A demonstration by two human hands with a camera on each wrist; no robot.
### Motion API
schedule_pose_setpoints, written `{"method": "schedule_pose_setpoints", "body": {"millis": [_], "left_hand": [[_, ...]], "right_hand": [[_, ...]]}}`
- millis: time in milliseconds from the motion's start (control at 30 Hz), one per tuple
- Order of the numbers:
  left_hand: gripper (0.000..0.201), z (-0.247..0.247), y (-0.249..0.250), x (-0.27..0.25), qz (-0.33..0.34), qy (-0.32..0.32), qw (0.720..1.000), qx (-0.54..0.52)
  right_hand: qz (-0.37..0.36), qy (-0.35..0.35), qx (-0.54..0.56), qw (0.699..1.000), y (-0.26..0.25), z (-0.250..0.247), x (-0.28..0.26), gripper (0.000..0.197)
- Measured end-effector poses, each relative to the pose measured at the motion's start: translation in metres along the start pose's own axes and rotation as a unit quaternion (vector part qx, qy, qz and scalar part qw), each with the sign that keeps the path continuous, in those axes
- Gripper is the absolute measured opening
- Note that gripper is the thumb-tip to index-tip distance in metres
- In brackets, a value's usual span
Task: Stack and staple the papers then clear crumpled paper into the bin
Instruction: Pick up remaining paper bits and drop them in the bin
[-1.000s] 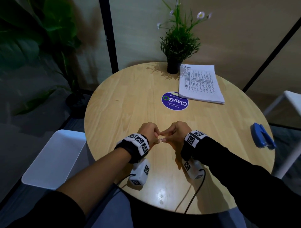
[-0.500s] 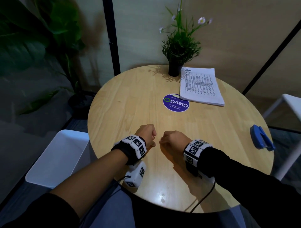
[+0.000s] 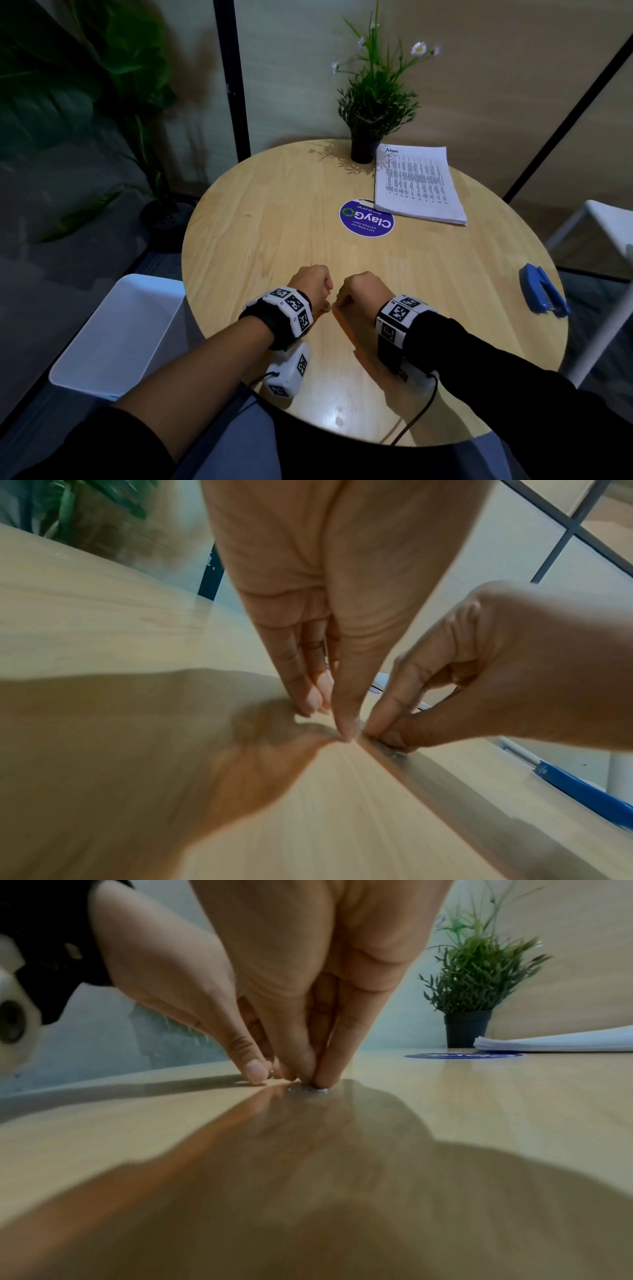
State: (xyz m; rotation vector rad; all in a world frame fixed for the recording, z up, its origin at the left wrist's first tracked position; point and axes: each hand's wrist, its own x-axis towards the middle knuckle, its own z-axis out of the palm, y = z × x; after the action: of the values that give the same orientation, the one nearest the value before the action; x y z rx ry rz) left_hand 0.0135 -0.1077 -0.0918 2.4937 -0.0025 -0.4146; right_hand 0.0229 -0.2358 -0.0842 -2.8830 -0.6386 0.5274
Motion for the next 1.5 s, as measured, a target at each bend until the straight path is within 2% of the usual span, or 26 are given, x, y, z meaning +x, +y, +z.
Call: {"method": "schedule_pose_setpoints", "body": {"millis": [133,233,367,467,667,767,900,1033,1133,1300,1433,1500], "left_hand": [[0.034,-0.001,-0.001,0.000,-0.005,-0.004,1.000,0.001],[0.036,-0.003,-0.001,-0.001,-0.006,-0.008,1.000,-0.002],[0.038,-0.003,0.000,0.000,-0.012,-0.013,1.000,0.002],[0.038,-0.003,0.001,0.001,-0.015,-0.015,1.000,0.002],[0.036,-0.003,0.002,0.004,-0.012,-0.025,1.000,0.004],[0.033,-0.004,0.002,0.004,-0.012,-0.024,1.000,0.005],[0.032,-0.003,0.006,0.003,-0.004,-0.027,1.000,0.014],[0.033,0.002,0.009,0.002,-0.002,-0.032,0.999,0.026],[0.030,0.006,0.013,0.004,-0.004,-0.026,0.999,0.022],[0.026,0.005,0.017,0.004,0.001,-0.026,1.000,0.006],[0.022,-0.001,0.007,0.005,-0.007,-0.017,1.000,-0.007],[0.023,-0.002,0.006,0.003,-0.005,-0.016,1.000,-0.013]], "right_hand": [[0.019,0.020,0.049,0.998,0.001,-0.002,0.002,0.018],[0.043,-0.011,0.125,0.991,0.006,-0.008,0.004,0.009],[0.078,-0.039,0.189,0.978,0.010,-0.010,0.008,0.007],[0.081,-0.044,0.203,0.975,0.012,-0.007,0.009,0.007],[0.076,0.013,0.243,0.967,0.031,-0.007,0.005,0.011],[0.056,0.019,0.252,0.966,0.041,-0.012,0.003,0.008],[0.068,0.056,0.246,0.965,0.046,-0.012,0.001,0.014],[0.083,0.026,0.221,0.971,0.046,-0.012,0.002,0.005],[0.088,-0.003,0.203,0.975,0.045,-0.006,0.002,0.018],[0.072,0.018,0.210,0.975,0.039,-0.001,-0.001,0.012],[0.097,0.011,0.216,0.972,0.044,0.008,-0.007,0.039],[0.109,0.019,0.237,0.965,0.042,0.013,-0.006,0.043]]}}
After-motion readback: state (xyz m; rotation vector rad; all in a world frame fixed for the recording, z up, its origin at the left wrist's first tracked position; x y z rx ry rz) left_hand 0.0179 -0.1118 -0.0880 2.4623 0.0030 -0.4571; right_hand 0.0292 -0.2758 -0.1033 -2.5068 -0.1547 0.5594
